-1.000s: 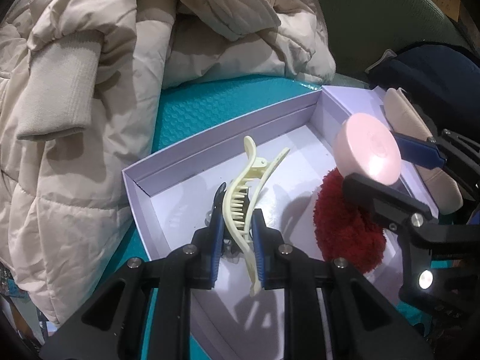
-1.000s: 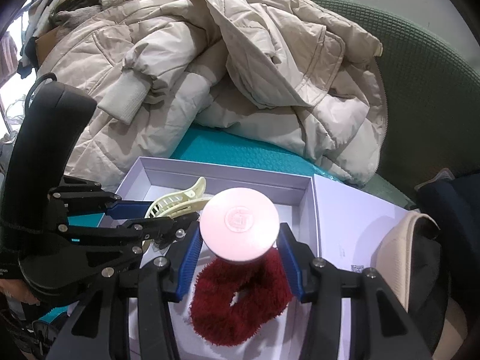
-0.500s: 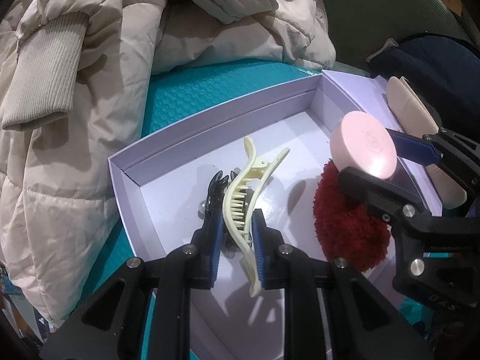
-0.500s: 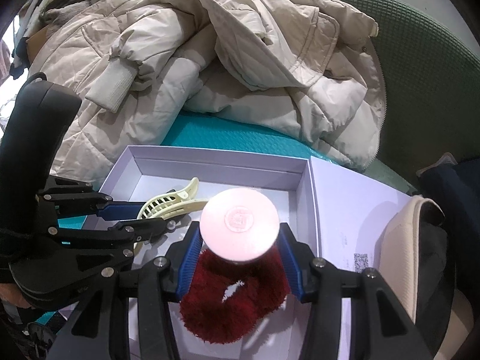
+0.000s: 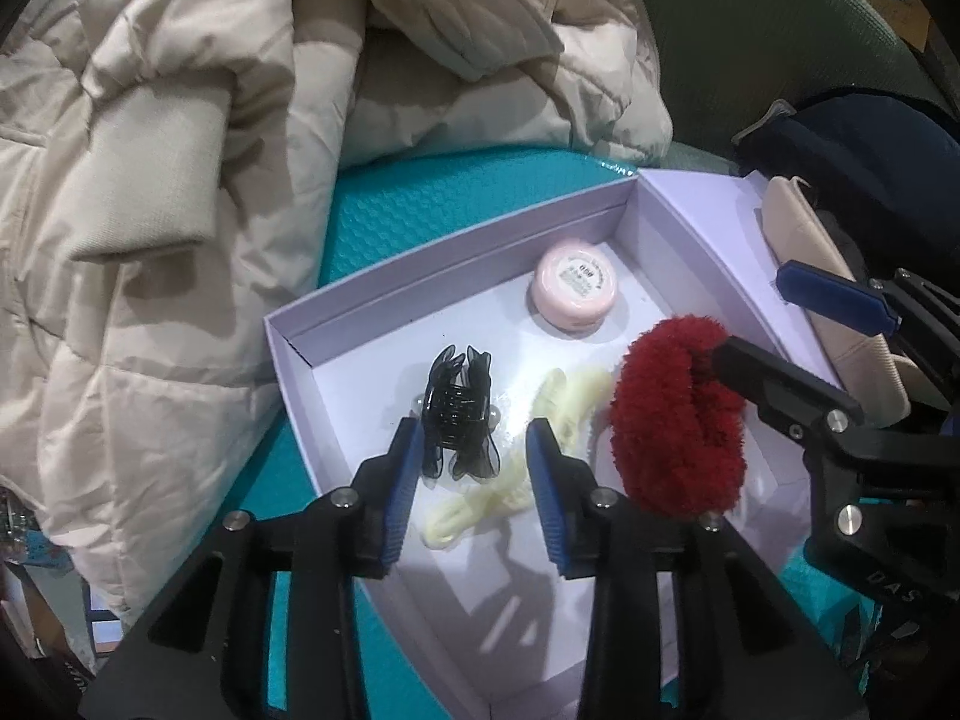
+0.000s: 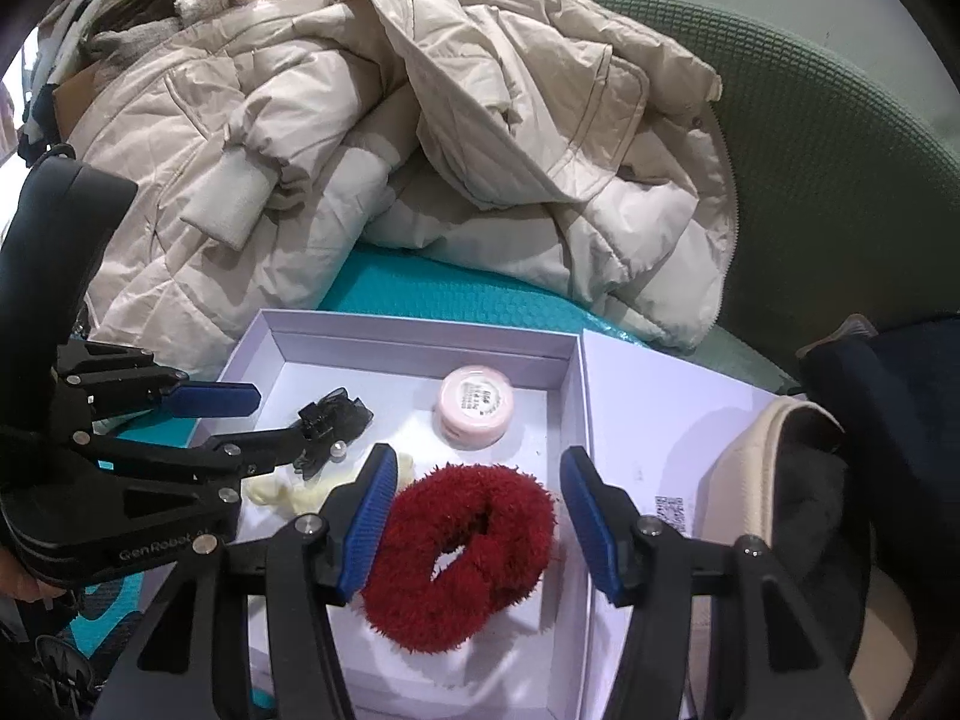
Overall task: Organize objects
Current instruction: 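Open the left tool to drop the cream clip while the right tool releases the compact, then withdraw both open tools from the box back toward the accessory pile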
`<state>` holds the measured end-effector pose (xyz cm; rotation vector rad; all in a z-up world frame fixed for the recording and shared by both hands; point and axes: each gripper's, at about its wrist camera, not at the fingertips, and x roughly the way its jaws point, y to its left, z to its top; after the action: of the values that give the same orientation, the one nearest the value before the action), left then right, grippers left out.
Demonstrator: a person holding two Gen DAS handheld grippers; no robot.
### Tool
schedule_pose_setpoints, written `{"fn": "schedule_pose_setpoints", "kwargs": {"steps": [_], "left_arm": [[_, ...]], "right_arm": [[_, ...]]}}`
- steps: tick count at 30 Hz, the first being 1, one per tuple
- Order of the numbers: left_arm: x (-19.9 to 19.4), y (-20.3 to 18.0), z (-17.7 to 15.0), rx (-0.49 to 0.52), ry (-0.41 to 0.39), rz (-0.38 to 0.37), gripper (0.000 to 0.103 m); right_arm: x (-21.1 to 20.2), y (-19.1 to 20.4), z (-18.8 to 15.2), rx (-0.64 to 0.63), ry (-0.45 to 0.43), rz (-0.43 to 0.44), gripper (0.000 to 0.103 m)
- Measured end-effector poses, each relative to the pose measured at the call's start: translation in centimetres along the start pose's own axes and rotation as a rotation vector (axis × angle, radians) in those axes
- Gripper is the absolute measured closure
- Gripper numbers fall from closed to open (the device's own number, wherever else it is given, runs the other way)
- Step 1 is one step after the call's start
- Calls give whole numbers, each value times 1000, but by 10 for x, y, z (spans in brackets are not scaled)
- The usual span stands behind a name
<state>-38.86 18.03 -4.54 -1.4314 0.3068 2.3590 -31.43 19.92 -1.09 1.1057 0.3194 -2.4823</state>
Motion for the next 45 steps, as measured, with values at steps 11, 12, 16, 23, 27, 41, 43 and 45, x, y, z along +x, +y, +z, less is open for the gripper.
{"fn": "schedule_pose_setpoints", "kwargs": {"steps": [11,12,16,23,27,41,43,45], "left_arm": [[-53,3,0,-10,-49,4,68],[-59,3,0,-11,-56,4,68],[-79,2,-1,-12,-76,11,68],[-119,2,-6,-22,-107,21,68],[-142,1,-10,-24,-126,23,68],[-215,-12,-43,-13,-179,45,68],[-222,-14,-49,-11,-182,45,68],[-229,-16,-57,-8,-185,45,68]], "right_arm": [[-45,4,10,-4,-44,-18,46],[-51,5,11,-6,-49,-20,46],[-70,8,14,-11,-68,-27,46],[-106,15,19,-15,-98,-34,46],[-127,21,20,-19,-118,-37,46],[-191,49,6,-43,-163,-39,46],[-197,52,2,-43,-166,-38,46],[-203,55,-3,-43,-166,-35,46]]}}
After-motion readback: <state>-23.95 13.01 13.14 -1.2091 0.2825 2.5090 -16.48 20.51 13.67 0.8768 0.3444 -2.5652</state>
